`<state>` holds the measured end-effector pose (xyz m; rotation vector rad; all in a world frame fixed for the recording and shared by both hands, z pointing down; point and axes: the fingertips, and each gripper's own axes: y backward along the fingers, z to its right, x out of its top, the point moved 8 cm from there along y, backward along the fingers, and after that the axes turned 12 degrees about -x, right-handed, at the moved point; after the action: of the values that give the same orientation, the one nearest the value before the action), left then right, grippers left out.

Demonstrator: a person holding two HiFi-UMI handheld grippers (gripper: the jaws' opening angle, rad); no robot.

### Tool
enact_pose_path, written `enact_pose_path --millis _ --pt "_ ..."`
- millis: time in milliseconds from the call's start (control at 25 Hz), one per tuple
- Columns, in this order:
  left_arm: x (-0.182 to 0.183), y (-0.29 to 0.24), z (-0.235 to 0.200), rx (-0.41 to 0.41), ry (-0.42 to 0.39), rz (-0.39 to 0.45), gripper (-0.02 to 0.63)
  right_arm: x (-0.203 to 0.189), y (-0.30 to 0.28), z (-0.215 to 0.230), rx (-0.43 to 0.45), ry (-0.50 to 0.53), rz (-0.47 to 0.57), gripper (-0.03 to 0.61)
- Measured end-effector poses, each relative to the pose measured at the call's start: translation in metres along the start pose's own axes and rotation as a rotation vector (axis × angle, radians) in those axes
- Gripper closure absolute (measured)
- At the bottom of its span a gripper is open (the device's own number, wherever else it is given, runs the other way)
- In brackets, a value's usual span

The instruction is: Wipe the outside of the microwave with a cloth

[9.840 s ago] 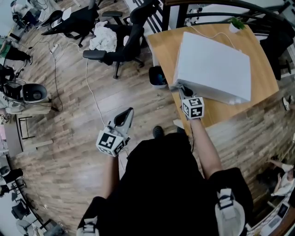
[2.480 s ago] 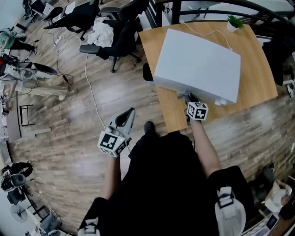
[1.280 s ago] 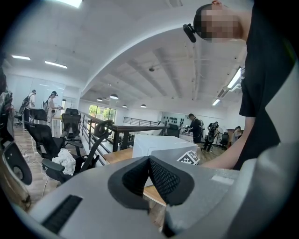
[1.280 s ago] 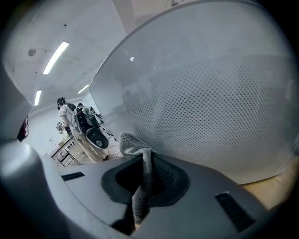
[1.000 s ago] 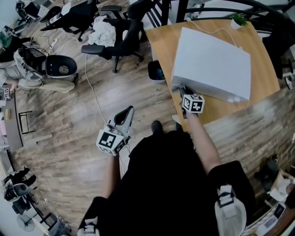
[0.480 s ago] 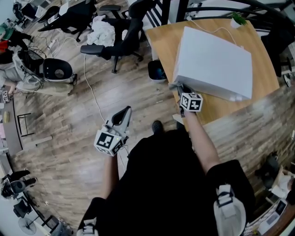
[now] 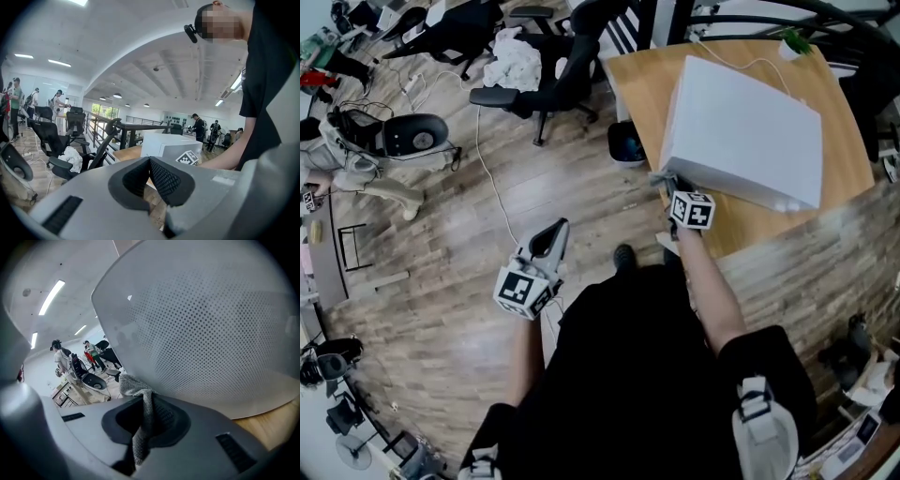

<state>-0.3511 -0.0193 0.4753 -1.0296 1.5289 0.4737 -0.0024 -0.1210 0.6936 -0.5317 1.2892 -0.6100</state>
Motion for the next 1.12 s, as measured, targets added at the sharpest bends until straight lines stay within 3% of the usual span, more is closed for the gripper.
enact_pose_path --millis 400,1120 --pt "-0.013 0.018 -0.003 0.033 0.036 -0.062 0.612 -0.010 -0.011 -0.005 -0.014 -0.039 -0.009 0.560" --pt "-0.013 0.004 0.003 -0.002 0.004 -0.086 0.612 -0.030 -0.020 0.017 -0.044 -0.132 -0.034 0.560"
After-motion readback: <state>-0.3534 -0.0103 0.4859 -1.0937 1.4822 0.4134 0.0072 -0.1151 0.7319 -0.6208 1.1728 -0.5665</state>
